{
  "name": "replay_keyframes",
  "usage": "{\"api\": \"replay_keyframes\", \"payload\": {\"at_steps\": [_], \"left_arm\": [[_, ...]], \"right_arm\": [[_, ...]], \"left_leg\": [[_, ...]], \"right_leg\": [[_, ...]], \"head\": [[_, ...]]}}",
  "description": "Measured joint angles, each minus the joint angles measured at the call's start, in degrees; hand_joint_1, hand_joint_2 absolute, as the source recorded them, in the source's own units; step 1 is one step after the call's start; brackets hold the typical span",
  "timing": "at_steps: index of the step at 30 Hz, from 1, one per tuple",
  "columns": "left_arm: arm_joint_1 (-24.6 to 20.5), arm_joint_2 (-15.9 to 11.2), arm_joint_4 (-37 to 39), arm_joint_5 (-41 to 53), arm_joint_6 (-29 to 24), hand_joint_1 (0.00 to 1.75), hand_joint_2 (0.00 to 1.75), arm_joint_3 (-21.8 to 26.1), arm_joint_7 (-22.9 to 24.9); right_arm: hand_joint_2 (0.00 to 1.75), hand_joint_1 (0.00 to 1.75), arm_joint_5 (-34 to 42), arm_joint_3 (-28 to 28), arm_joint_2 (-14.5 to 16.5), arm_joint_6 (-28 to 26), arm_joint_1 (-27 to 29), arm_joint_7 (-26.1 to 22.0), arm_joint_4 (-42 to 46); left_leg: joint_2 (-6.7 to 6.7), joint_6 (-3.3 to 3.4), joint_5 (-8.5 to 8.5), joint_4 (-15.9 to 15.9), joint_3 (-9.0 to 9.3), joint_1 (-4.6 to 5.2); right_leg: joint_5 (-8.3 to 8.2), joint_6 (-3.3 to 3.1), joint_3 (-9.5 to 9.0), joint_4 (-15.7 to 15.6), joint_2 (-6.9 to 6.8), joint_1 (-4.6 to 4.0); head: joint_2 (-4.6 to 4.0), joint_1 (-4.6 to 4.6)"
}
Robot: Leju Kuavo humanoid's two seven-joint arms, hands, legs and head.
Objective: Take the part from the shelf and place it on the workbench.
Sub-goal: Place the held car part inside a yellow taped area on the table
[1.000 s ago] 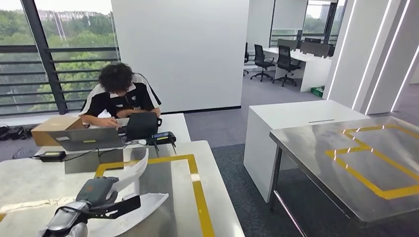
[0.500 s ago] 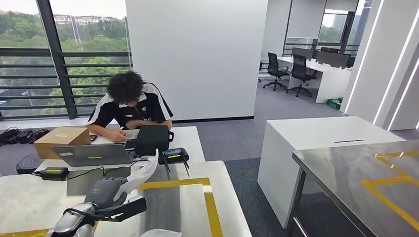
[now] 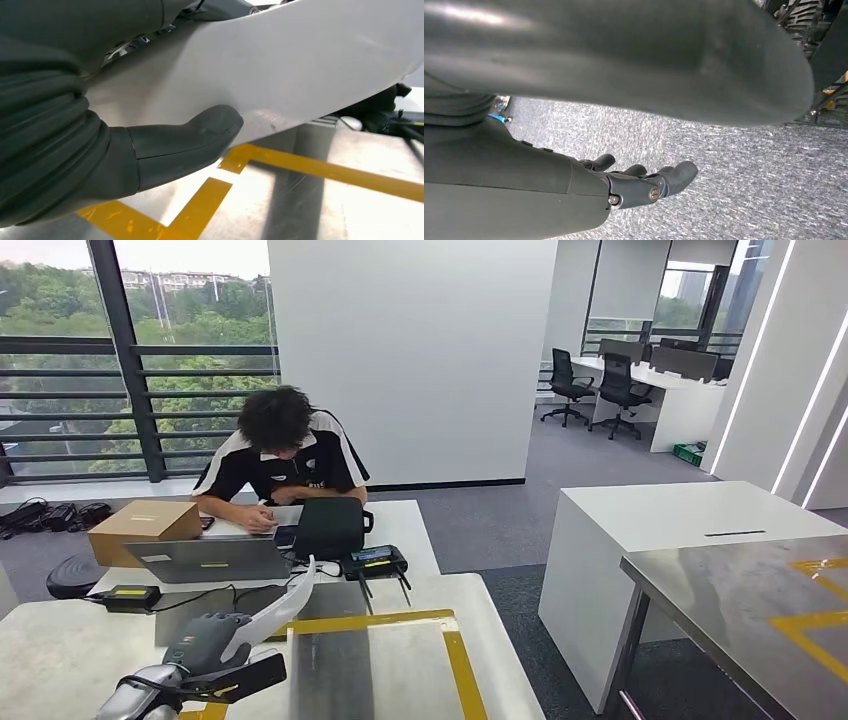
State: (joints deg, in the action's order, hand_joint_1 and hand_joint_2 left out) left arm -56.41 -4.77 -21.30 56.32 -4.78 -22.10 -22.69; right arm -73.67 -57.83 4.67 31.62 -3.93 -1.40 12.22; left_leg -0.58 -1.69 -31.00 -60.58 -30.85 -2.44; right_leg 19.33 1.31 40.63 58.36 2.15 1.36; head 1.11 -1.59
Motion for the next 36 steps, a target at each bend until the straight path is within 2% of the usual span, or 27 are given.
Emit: {"api": "replay_keyframes", "payload": {"at_steps": [2, 4, 5, 6, 7, 8, 9, 11, 12, 13, 14, 16, 17, 18, 20, 21, 22, 23, 25, 27, 29, 31, 32, 33, 35, 36], "left_arm": [[0.07, 0.07, 0.06, -0.39, 0.67, 1.75, 1.75, 0.18, -1.22], [0.12, 0.1, 0.13, -0.67, 1.21, 1.75, 1.75, 0.36, -1.79], [0.22, 0.1, 0.21, -0.84, 1.56, 1.31, 1.75, 0.44, -1.91], [0.38, 0.09, 0.31, -1.01, 2.0, 0.87, 1.75, 0.5, -2.0], [0.56, 0.09, 0.39, -1.13, 2.42, 0.44, 1.75, 0.51, -2.05], [0.71, 0.08, 0.43, -1.18, 2.77, 0.0, 1.75, 0.52, -2.07], [0.8, 0.07, 0.45, -1.22, 3.02, 0.0, 1.75, 0.53, -2.03], [0.92, -0.01, 0.45, -1.28, 2.88, 0.0, 0.87, 0.61, -1.72], [1.02, -0.06, 0.44, -1.2, 2.55, 0.0, 0.44, 0.66, -1.39], [1.19, -0.1, 0.44, -0.96, 2.09, 0.0, 0.0, 0.69, -0.91], [1.34, -0.13, 0.44, -0.65, 1.66, 0.0, 0.0, 0.71, -0.39], [1.59, -0.27, 0.31, 0.0, 0.91, 0.0, 0.0, 0.71, 0.67], [1.56, -0.35, 0.27, 0.15, 0.68, 0.0, 0.0, 0.71, 1.09], [1.55, -0.42, 0.23, 0.24, 0.52, 0.0, 0.0, 0.71, 1.43], [1.74, -0.44, 0.37, 0.54, 0.28, 0.0, 0.0, 0.69, 1.96], [2.02, -0.4, 0.42, 0.82, 0.12, 0.0, 0.0, 0.68, 2.13], [2.3, -0.31, 0.46, 1.09, -0.08, 0.0, 0.44, 0.66, 2.32], [2.49, -0.16, 0.46, 1.27, -0.28, 0.0, 0.87, 0.63, 2.46], [2.51, 0.24, 0.43, 1.4, -0.54, 0.0, 1.75, 0.6, 2.62], [2.36, 0.69, 0.34, 1.39, -0.64, 0.0, 1.75, 0.57, 2.63], [2.33, 1.08, 0.25, 1.39, -0.75, 0.0, 1.75, 0.55, 2.54], [2.3, 1.39, 0.16, 1.41, -0.9, 0.0, 1.75, 0.55, 2.43], [2.28, 1.5, 0.1, 1.43, -0.99, 0.0, 1.75, 0.55, 2.37], [2.26, 1.61, 0.02, 1.46, -1.09, 0.0, 1.75, 0.55, 2.32], [2.3, 1.7, -0.12, 1.63, -1.26, 0.0, 1.75, 0.54, 2.18], [2.37, 1.73, -0.15, 1.72, -1.31, 0.0, 1.75, 0.53, 2.14]], "right_arm": [[0.0, 0.0, -0.03, -0.01, 0.08, 0.03, 0.08, 0.02, -0.01], [0.0, 0.0, -0.04, 0.01, 0.13, 0.05, -0.12, 0.01, -0.01], [0.0, 0.0, -0.03, 0.01, 0.14, 0.05, -0.22, -0.02, -0.01], [0.0, 0.0, -0.04, 0.02, 0.15, 0.05, -0.25, -0.03, -0.01], [0.0, 0.0, -0.05, 0.02, 0.16, 0.05, -0.21, -0.05, -0.01], [0.0, 0.0, -0.06, 0.02, 0.16, 0.07, -0.16, -0.07, -0.01], [0.0, 0.0, -0.07, 0.02, 0.16, 0.09, -0.13, -0.1, -0.01], [0.0, 0.0, -0.05, 0.02, 0.09, 0.13, -0.2, -0.16, 0.01], [0.0, 0.0, -0.05, 0.02, 0.06, 0.13, -0.25, -0.2, 0.01], [0.0, 0.0, -0.06, 0.02, 0.03, 0.11, -0.29, -0.2, 0.02], [0.0, 0.0, -0.07, 0.02, 0.03, 0.08, -0.32, -0.19, 0.02], [0.0, 0.0, -0.08, 0.01, 0.05, 0.01, -0.32, -0.16, 0.02], [0.0, 0.0, -0.08, 0.01, 0.08, -0.01, -0.35, -0.13, 0.02], [0.0, 0.0, -0.08, 0.01, 0.1, -0.02, -0.4, -0.07, 0.02], [0.0, 0.0, -0.06, 0.02, 0.15, -0.02, -0.58, 0.14, 0.02], [0.0, 0.0, -0.03, 0.02, 0.16, -0.02, -0.64, 0.21, 0.02], [0.0, 0.0, -0.01, 0.01, 0.18, -0.01, -0.66, 0.29, 0.02], [0.0, 0.0, 0.02, 0.01, 0.22, -0.01, -0.64, 0.32, 0.02], [0.0, 0.0, 0.07, 0.0, 0.31, -0.01, -0.61, 0.32, 0.02], [0.0, 0.0, 0.09, 0.0, 0.37, -0.01, -0.71, 0.28, 0.02], [0.0, 0.0, 0.09, -0.01, 0.4, -0.01, -0.71, 0.27, 0.01], [0.0, 0.0, 0.08, -0.01, 0.43, 0.02, -0.58, 0.29, 0.01], [0.0, 0.0, 0.07, -0.01, 0.45, 0.04, -0.53, 0.31, 0.01], [0.0, 0.0, 0.07, -0.01, 0.46, 0.06, -0.51, 0.33, 0.01], [0.0, 0.0, 0.04, -0.01, 0.49, 0.04, -0.49, 0.36, 0.01], [0.0, 0.0, 0.04, -0.01, 0.49, 0.02, -0.48, 0.37, 0.01]], "left_leg": [[0.01, 0.78, 0.34, -0.17, -0.24, 0.19], [0.01, 1.15, 0.49, -0.08, -0.34, 0.61], [0.04, 1.27, 0.45, -0.06, -0.35, 0.9], [0.07, 1.42, 0.36, -0.06, -0.32, 1.2], [0.08, 1.61, 0.23, -0.06, -0.25, 1.46], [0.07, 1.78, 0.06, -0.06, -0.11, 1.65], [0.06, 1.9, -0.14, -0.04, 0.1, 1.76], [0.03, 1.9, -0.49, 0.22, 0.38, 1.88], [-0.01, 1.74, -0.56, 0.45, 0.47, 1.89], [-0.05, 1.51, -0.59, 0.75, 0.53, 1.88], [-0.09, 1.25, -0.59, 1.04, 0.64, 1.86], [-0.06, 0.78, -1.05, 1.07, 0.8, 1.89], [-0.02, 0.57, -1.81, -0.18, 0.28, 1.96], [0.02, 0.38, -2.93, -2.49, -0.85, 2.01], [0.06, 0.02, -5.38, -9.32, -4.76, 1.98], [0.08, -0.12, -5.82, -11.89, -6.53, 1.94], [0.11, -0.23, -5.35, -12.9, -7.59, 1.9], [0.14, -0.26, -3.87, -11.86, -7.6, 1.88], [0.16, -0.15, 0.17, -5.54, -5.27, 1.89], [0.13, 0.4, 2.44, -0.5, -3.02, 2.09], [0.13, 1.17, 2.95, 0.46, -2.63, 2.38], [0.31, 1.92, 3.68, 0.89, -2.78, 2.21], [0.44, 2.3, 4.11, 1.16, -2.93, 2.07], [0.57, 2.6, 4.54, 1.38, -3.18, 1.92], [0.73, 2.8, 5.26, 1.46, -4.07, 1.9], [0.79, 2.72, 5.6, 1.45, -4.56, 1.87]], "right_leg": [[1.78, 0.15, 1.22, 2.53, -0.75, 0.05], [5.5, -0.14, 4.15, 9.28, -1.51, -0.17], [7.02, -0.43, 5.79, 13.04, -1.62, -0.37], [7.7, -0.84, 6.9, 15.52, -1.63, -0.66], [7.44, -1.33, 7.15, 16.16, -1.62, -1.05], [6.25, -1.87, 6.35, 14.61, -1.61, -1.53], [4.41, -2.45, 4.58, 11.12, -1.61, -2.07], [2.38, -3.45, 0.9, 4.28, -1.63, -3.01], [2.18, -3.76, -0.24, 2.19, -1.64, -3.32], [2.59, -3.96, -0.69, 1.49, -1.64, -3.51], [2.65, -4.06, -0.9, 1.03, -1.62, -3.6], [2.67, -4.13, -1.79, -0.04, -1.69, -3.21], [2.68, -4.2, -2.38, -0.64, -1.73, -2.98], [2.71, -4.27, -2.93, -1.12, -1.77, -2.76], [3.01, -4.56, -3.32, -1.15, -1.75, -2.72], [3.16, -4.59, -3.34, -0.99, -1.7, -2.7], [3.31, -4.58, -3.34, -0.77, -1.64, -2.68], [3.46, -4.49, -3.33, -0.5, -1.57, -2.66], [3.72, -4.2, -3.25, 0.18, -1.49, -2.64], [3.87, -3.74, -2.95, 0.88, -1.36, -2.74], [3.65, -3.08, -2.69, 1.05, -1.26, -2.72], [3.83, -2.41, -2.43, 1.28, -1.23, -2.61], [4.9, -2.05, -2.0, 2.32, -1.26, -2.53], [6.74, -1.68, -1.2, 4.42, -1.3, -2.35], [11.59, -0.85, 1.18, 11.5, -1.4, -1.67], [13.3, -0.5, 2.05, 14.69, -1.44, -1.32]], "head": [[-0.01, 0.03], [0.0, 0.05], [0.0, 0.06], [0.0, 0.06], [-0.01, 0.06], [-0.01, 0.06], [-0.01, 0.06], [-0.01, 0.07], [-0.01, 0.06], [-0.01, 0.09], [-0.01, 0.09], [0.01, 0.1], [0.01, 0.08], [0.02, 0.07], [0.02, 0.02], [0.02, 0.01], [0.02, 0.01], [0.03, 0.01], [0.03, 0.01], [0.02, 0.01], [0.02, 0.02], [0.01, 0.02], [0.01, 0.01], [0.01, 0.02], [0.02, 0.02], [0.02, 0.03]]}}
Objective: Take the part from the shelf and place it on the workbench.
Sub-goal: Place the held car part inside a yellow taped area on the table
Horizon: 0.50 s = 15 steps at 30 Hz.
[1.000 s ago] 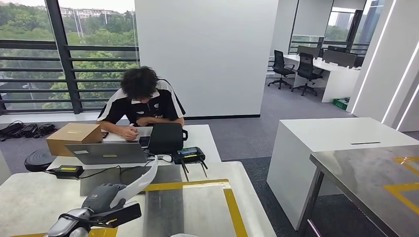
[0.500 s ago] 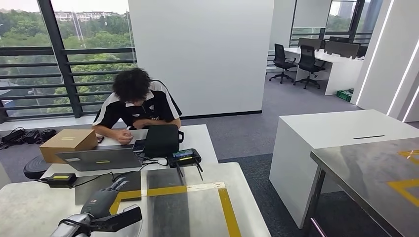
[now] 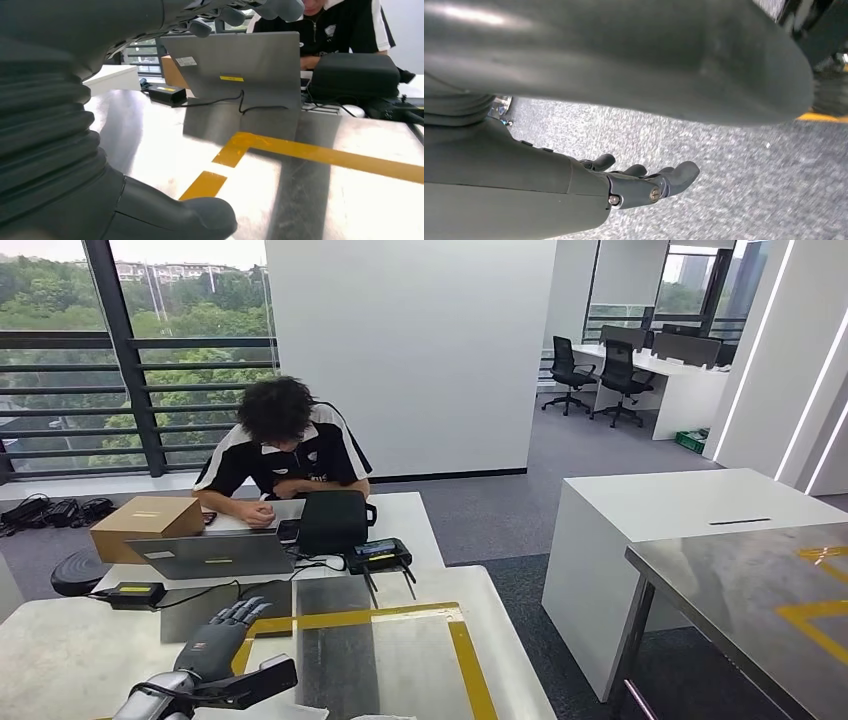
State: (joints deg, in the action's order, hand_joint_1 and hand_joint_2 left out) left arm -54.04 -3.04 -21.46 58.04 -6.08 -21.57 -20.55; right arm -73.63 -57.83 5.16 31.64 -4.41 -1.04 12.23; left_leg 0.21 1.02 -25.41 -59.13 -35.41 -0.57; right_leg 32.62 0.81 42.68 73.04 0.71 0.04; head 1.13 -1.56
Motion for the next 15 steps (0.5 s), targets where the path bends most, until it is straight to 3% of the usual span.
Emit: {"api": "replay_keyframes", "payload": {"at_steps": [1, 3, 6, 7, 8, 10, 12, 13, 15], "left_arm": [[0.09, 0.01, -0.01, 0.08, -0.03, 0.0, 1.75, 0.0, -0.03], [0.24, 0.02, -0.01, 0.14, -0.04, 0.0, 1.75, 0.0, -0.04], [0.21, -0.03, -0.18, 0.14, -0.12, 0.0, 1.75, 0.0, -0.07], [0.16, -0.07, -0.28, 0.13, -0.21, 0.0, 1.75, 0.0, -0.09], [0.12, -0.1, -0.37, 0.13, -0.31, 0.0, 1.75, 0.0, -0.14], [0.13, -0.14, -0.42, 0.12, -0.45, 0.0, 1.75, 0.0, -0.23], [0.29, -0.15, -0.41, 0.13, -0.51, 0.0, 1.75, -0.01, -0.28], [0.38, -0.16, -0.4, 0.14, -0.53, 0.0, 1.75, -0.02, -0.3], [0.54, -0.18, -0.4, 0.16, -0.57, 0.0, 1.75, -0.02, -0.3]], "right_arm": [[0.0, 0.0, -0.01, 0.0, 0.0, -0.02, 0.02, 0.01, 0.0], [0.0, 0.0, -0.03, 0.0, 0.0, -0.02, 0.05, 0.02, 0.0], [0.0, 0.0, -0.08, 0.0, 0.02, 0.01, -0.05, 0.02, 0.01], [0.0, 0.0, -0.09, 0.0, 0.04, 0.0, -0.11, 0.01, 0.01], [0.0, 0.0, -0.09, 0.0, 0.05, -0.01, -0.18, 0.01, 0.01], [0.0, 0.0, -0.09, 0.0, 0.02, -0.01, -0.23, 0.01, 0.01], [0.0, 0.0, -0.09, 0.0, -0.03, -0.01, -0.27, 0.03, 0.01], [0.0, 0.0, -0.09, 0.0, -0.03, -0.01, -0.27, 0.05, 0.01], [0.0, 0.0, -0.1, 0.0, -0.04, -0.02, -0.25, 0.07, 0.01]], "left_leg": [[0.06, -0.12, 0.31, -0.01, -0.45, -0.04], [0.13, -0.46, 0.87, -0.03, -1.2, -0.19], [0.13, -1.44, 1.82, -0.13, -2.2, -0.54], [0.16, -1.88, 2.12, -0.14, -2.36, -0.63], [0.18, -2.34, 2.41, -0.15, -2.43, -0.67], [0.22, -3.32, 3.03, 0.13, -2.44, -0.88], [0.14, -3.98, 2.35, -0.33, -3.07, -1.14], [0.1, -4.11, 0.72, -1.82, -3.75, -1.2], [0.01, -4.13, -4.45, -8.19, -5.69, -1.05]], "right_leg": [[0.91, 0.29, 0.32, 2.0, -0.05, 0.3], [0.27, 0.7, -1.4, 0.89, -0.18, 0.77], [-2.38, 1.33, -8.74, -9.37, -0.5, 1.36], [-2.93, 1.25, -10.5, -11.95, -0.48, 1.31], [-2.99, 0.99, -11.33, -13.35, -0.43, 1.14], [-3.41, -0.1, -10.95, -13.61, -0.25, 0.69], [-4.26, -1.22, -10.5, -14.19, -0.41, 0.61], [-4.84, -1.79, -10.13, -14.46, -0.49, 0.6], [-5.81, -2.51, -9.15, -14.59, -0.54, 0.36]], "head": [[-0.01, 0.0], [-0.01, 0.01], [0.01, 0.01], [0.0, 0.01], [0.0, 0.01], [0.0, 0.04], [-0.01, 0.03], [-0.01, 0.02], [0.0, 0.01]]}}
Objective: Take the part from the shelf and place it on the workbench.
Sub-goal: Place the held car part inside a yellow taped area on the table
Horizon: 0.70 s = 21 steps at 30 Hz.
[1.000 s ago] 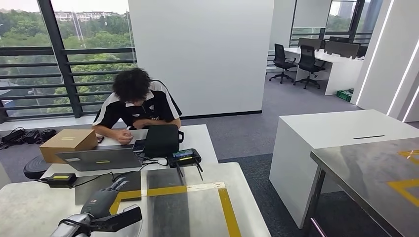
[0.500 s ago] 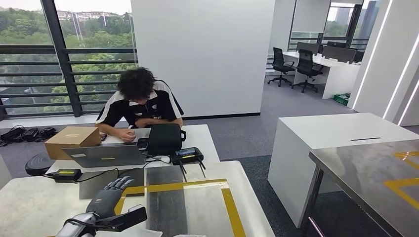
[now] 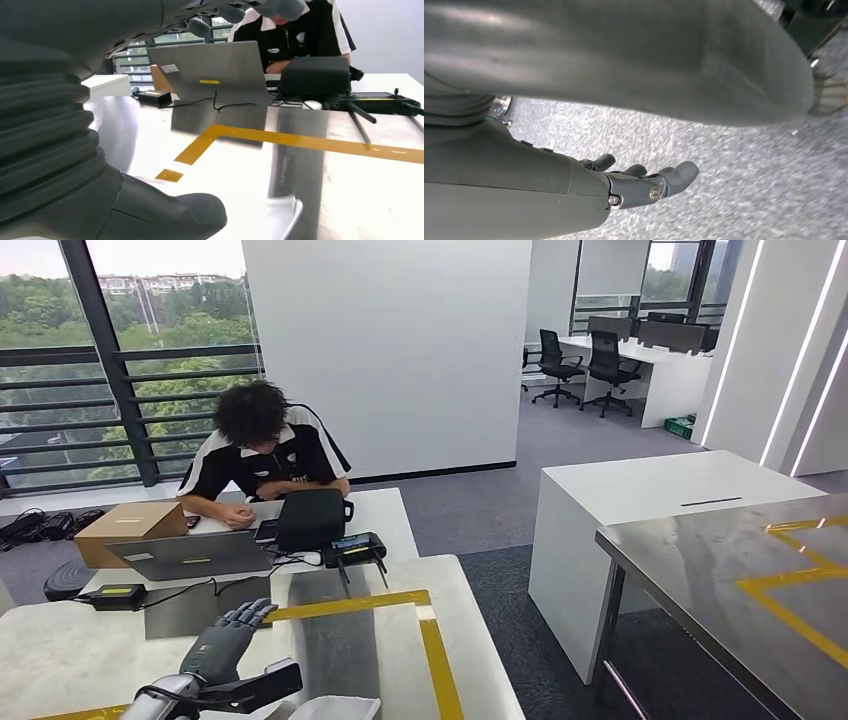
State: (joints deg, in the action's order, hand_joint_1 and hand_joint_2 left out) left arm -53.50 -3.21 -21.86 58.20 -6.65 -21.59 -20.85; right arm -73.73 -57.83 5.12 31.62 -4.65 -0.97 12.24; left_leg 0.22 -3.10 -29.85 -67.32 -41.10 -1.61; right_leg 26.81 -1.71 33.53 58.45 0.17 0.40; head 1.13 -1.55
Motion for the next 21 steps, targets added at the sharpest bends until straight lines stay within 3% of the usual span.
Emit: {"api": "replay_keyframes", "payload": {"at_steps": [2, 3, 4, 7, 9, 12, 14, 16, 17, 18, 19, 21], "left_arm": [[0.35, 0.0, 0.01, 0.01, -0.02, 0.0, 1.75, 0.0, 0.0], [0.54, 0.01, 0.02, 0.01, -0.02, 0.0, 1.75, -0.01, -0.02], [0.66, 0.03, 0.01, 0.01, -0.02, 0.0, 1.75, -0.01, -0.05], [0.51, 0.09, -0.26, -0.01, -0.08, 0.0, 1.75, -0.02, -0.18], [0.32, 0.16, -0.5, -0.04, -0.14, 0.0, 1.75, -0.02, -0.25], [0.39, 0.33, -0.58, -0.07, -0.17, 0.0, 1.75, -0.02, -0.32], [0.41, 0.48, -0.6, -0.08, -0.17, 0.0, 1.75, -0.02, -0.34], [0.44, 0.55, -0.61, -0.08, -0.17, 0.0, 1.75, -0.02, -0.34], [0.5, 0.57, -0.6, -0.08, -0.17, 0.0, 1.75, -0.02, -0.35], [0.59, 0.59, -0.6, -0.08, -0.16, 0.0, 1.75, -0.02, -0.35], [0.66, 0.59, -0.6, -0.08, -0.14, 0.0, 1.75, -0.02, -0.35], [0.7, 0.6, -0.61, -0.08, -0.1, 0.0, 1.75, -0.02, -0.37]], "right_arm": [[0.0, 0.0, -0.01, 0.0, 0.0, 0.0, 0.06, 0.03, 0.0], [0.0, 0.0, -0.02, 0.0, 0.01, -0.01, 0.07, 0.07, 0.0], [0.0, 0.0, -0.02, 0.0, 0.01, 0.0, 0.07, 0.15, 0.0], [0.0, 0.0, -0.02, 0.0, 0.05, -0.01, 0.06, 0.37, 0.0], [0.0, 0.0, -0.02, 0.0, 0.09, -0.02, 0.06, 0.44, 0.0], [0.0, 0.0, -0.03, 0.0, 0.08, 0.01, 0.13, 0.55, -0.01], [0.0, 0.0, -0.04, 0.0, 0.07, 0.33, 0.21, 0.57, -0.02], [0.0, 0.0, -0.05, 0.0, 0.08, 0.63, 0.23, 0.57, -0.01], [0.0, 0.0, -0.05, 0.0, 0.08, 0.66, 0.23, 0.58, -0.01], [0.0, 0.0, -0.06, 0.0, 0.07, 0.64, 0.24, 0.58, 0.0], [0.0, 0.0, -0.08, 0.0, 0.06, 0.64, 0.24, 0.59, 0.0], [0.0, 0.0, -0.12, 0.0, 0.0, 0.64, 0.23, 0.61, 0.0]], "left_leg": [[-0.06, 0.05, -3.08, -6.17, -1.07, 0.24], [-0.06, 0.21, -2.99, -6.86, -0.46, 0.37], [-0.06, 0.49, -2.06, -5.46, 1.13, 0.52], [-0.12, 1.88, -0.04, 4.86, 8.46, 1.29], [-0.14, 2.45, -0.17, 8.2, 10.4, 1.65], [0.08, 3.23, 1.14, 8.87, 10.06, 1.48], [0.27, 3.87, 2.15, 9.21, 9.33, 1.21], [0.29, 4.14, 2.94, 9.19, 8.26, 1.2], [0.32, 4.14, 3.31, 9.14, 7.73, 1.2], [0.35, 4.07, 3.67, 9.08, 7.17, 1.2], [0.38, 3.96, 4.01, 9.02, 6.65, 1.19], [0.47, 3.66, 4.55, 8.92, 5.89, 1.17]], "right_leg": [[-0.83, -0.35, 1.09, 0.05, 0.01, -0.4], [-1.23, -0.4, 1.64, 0.1, 0.04, -0.6], [-1.63, -0.41, 2.2, 0.19, 0.07, -0.77], [-2.68, -0.09, 3.63, 0.54, 0.09, -1.05], [-3.35, 0.42, 4.04, 0.58, 0.07, -1.09], [-3.43, 1.35, 4.47, 0.86, 0.18, -1.0], [-0.1, 2.11, 5.92, 4.44, 0.21, -0.76], [4.51, 2.77, 8.23, 11.37, 0.18, -0.43], [5.9, 2.97, 9.07, 14.39, 0.17, -0.29], [6.12, 3.06, 9.04, 15.67, 0.14, -0.21], [5.3, 3.03, 7.81, 14.63, 0.12, -0.17], [2.59, 2.55, 2.87, 7.44, 0.11, -0.29]], "head": [[0.0, 0.0], [0.0, 0.0], [0.0, 0.0], [0.02, 0.24], [0.04, 0.57], [0.04, 0.76], [0.04, 0.88], [0.05, 1.13], [0.05, 1.28], [0.05, 1.45], [0.05, 1.62], [0.05, 2.15]]}}
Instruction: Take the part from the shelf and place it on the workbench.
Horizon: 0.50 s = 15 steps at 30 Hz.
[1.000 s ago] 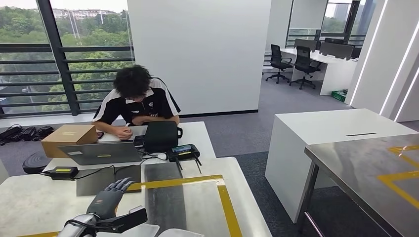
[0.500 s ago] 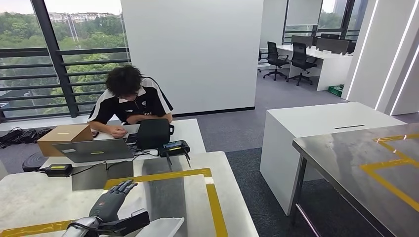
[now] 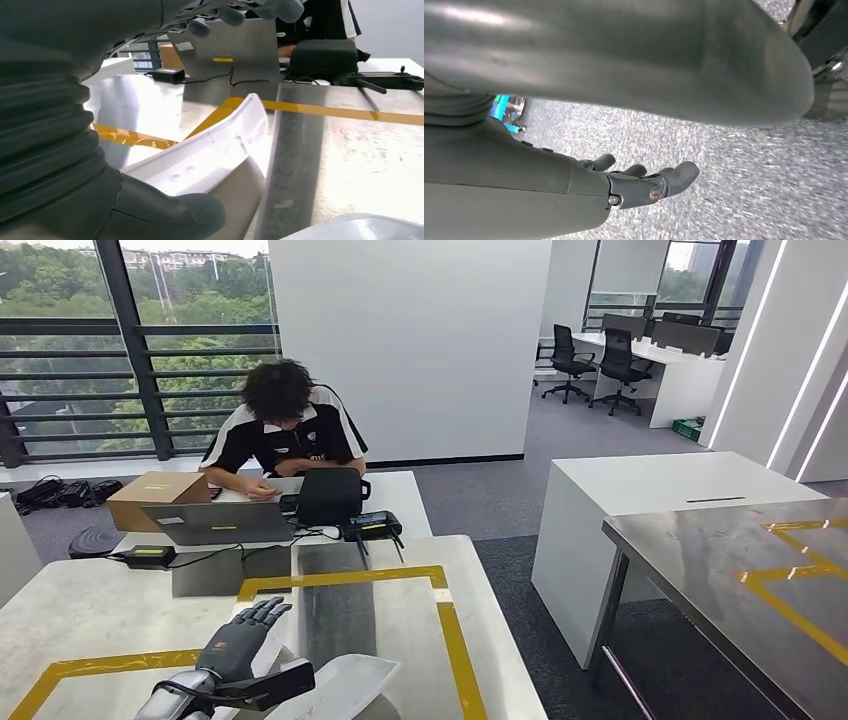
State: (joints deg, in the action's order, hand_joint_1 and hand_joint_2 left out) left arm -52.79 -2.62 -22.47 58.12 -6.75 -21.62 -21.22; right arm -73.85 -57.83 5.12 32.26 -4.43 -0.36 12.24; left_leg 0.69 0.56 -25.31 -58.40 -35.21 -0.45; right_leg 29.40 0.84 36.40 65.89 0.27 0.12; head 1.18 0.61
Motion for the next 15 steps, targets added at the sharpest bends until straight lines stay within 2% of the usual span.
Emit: {"api": "replay_keyframes", "payload": {"at_steps": [1, 2, 4, 6, 8, 10, 11, 12, 13, 14, 15], "left_arm": [[-0.05, 0.0, -0.01, 0.01, 0.01, 0.0, 1.75, 0.0, -0.03], [-0.08, 0.04, -0.02, 0.02, 0.02, 0.0, 1.75, 0.0, -0.1], [-0.11, 0.22, -0.02, 0.08, 0.01, 0.0, 1.75, -0.01, -0.25], [-0.06, 0.36, -0.01, 0.15, -0.03, 0.0, 1.75, -0.02, -0.34], [-0.05, 0.3, -0.01, 0.22, -0.2, 0.0, 1.75, -0.03, -0.37], [0.1, 0.21, 0.04, 0.29, -0.38, 0.0, 1.75, -0.04, -0.4], [0.3, 0.15, 0.09, 0.31, -0.45, 0.0, 1.75, -0.05, -0.4], [0.56, 0.08, 0.14, 0.32, -0.49, 0.0, 1.75, -0.06, -0.4], [0.79, 0.02, 0.17, 0.32, -0.55, 0.0, 1.75, -0.07, -0.41], [0.91, -0.03, 0.17, 0.33, -0.64, 0.0, 1.75, -0.07, -0.43], [0.96, -0.05, 0.15, 0.33, -0.74, 0.0, 1.75, -0.07, -0.47]], "right_arm": [[0.0, 0.0, -0.03, 0.0, -0.04, 0.01, -0.03, 0.0, 0.0], [0.0, 0.0, -0.05, 0.0, -0.09, 0.01, -0.04, 0.01, 0.0], [0.0, 0.0, -0.1, 0.0, -0.19, 0.01, -0.02, 0.01, 0.0], [0.0, 0.0, -0.18, 0.0, -0.29, -0.01, -0.01, 0.0, 0.0], [0.0, 0.0, -0.23, 0.0, -0.36, -0.02, -0.09, -0.02, 0.0], [0.0, 0.0, -0.25, 0.0, -0.36, -0.02, -0.17, -0.03, 0.0], [0.0, 0.0, -0.25, 0.0, -0.36, -0.02, -0.18, -0.03, 0.0], [0.0, 0.0, -0.25, 0.0, -0.36, -0.02, -0.19, -0.03, 0.0], [0.0, 0.0, -0.25, 0.0, -0.36, -0.02, -0.18, -0.03, 0.0], [0.0, 0.0, -0.25, 0.0, -0.36, -0.02, -0.18, -0.03, 0.0], [0.0, 0.0, -0.25, 0.0, -0.36, -0.02, -0.2, -0.03, 0.0]], "left_leg": [[0.09, -0.24, 0.22, 0.02, -0.21, -0.01], [0.19, -0.52, 0.47, 0.09, -0.29, -0.08], [0.32, -1.22, 1.09, 0.4, -0.37, -0.33], [0.2, -1.83, 1.3, 0.68, -0.55, -0.48], [-0.21, -2.22, -1.16, -1.77, -1.64, -0.42], [-0.54, -2.58, -5.51, -8.39, -3.84, -0.5], [-0.57, -2.83, -6.98, -11.74, -4.79, -0.61], [-0.58, -3.11, -7.59, -13.9, -5.18, -0.77], [-0.57, -3.42, -7.17, -14.1, -4.66, -0.98], [-0.54, -3.76, -5.87, -12.08, -3.17, -1.26], [-0.51, -4.21, -4.67, -8.74, -1.23, -1.57]], "right_leg": [[-0.86, -0.37, -2.47, -3.92, 0.0, -0.21], [-1.26, -0.73, -4.06, -6.57, 0.01, -0.48], [-1.52, -1.35, -4.98, -8.37, 0.01, -1.01], [-2.5, -2.06, -4.95, -9.38, -0.15, -1.04], [-3.7, -2.8, -4.85, -10.53, -0.38, -0.74], [-4.34, -3.17, -4.26, -10.6, -0.46, -0.61], [-4.51, -3.19, -3.81, -10.35, -0.45, -0.58], [-4.63, -3.15, -3.3, -9.99, -0.44, -0.5], [-4.7, -3.07, -2.73, -9.47, -0.42, -0.36], [-4.69, -2.91, -2.15, -8.86, -0.4, -0.15], [-4.62, -2.63, -1.53, -8.11, -0.41, 0.09]], "head": [[0.0, 0.2], [0.0, 0.43], [0.04, 1.07], [0.09, 1.67], [0.12, 1.86], [0.13, 1.93], [0.13, 1.97], [0.13, 1.97], [0.12, 1.98], [0.13, 1.98], [0.13, 1.98]]}}
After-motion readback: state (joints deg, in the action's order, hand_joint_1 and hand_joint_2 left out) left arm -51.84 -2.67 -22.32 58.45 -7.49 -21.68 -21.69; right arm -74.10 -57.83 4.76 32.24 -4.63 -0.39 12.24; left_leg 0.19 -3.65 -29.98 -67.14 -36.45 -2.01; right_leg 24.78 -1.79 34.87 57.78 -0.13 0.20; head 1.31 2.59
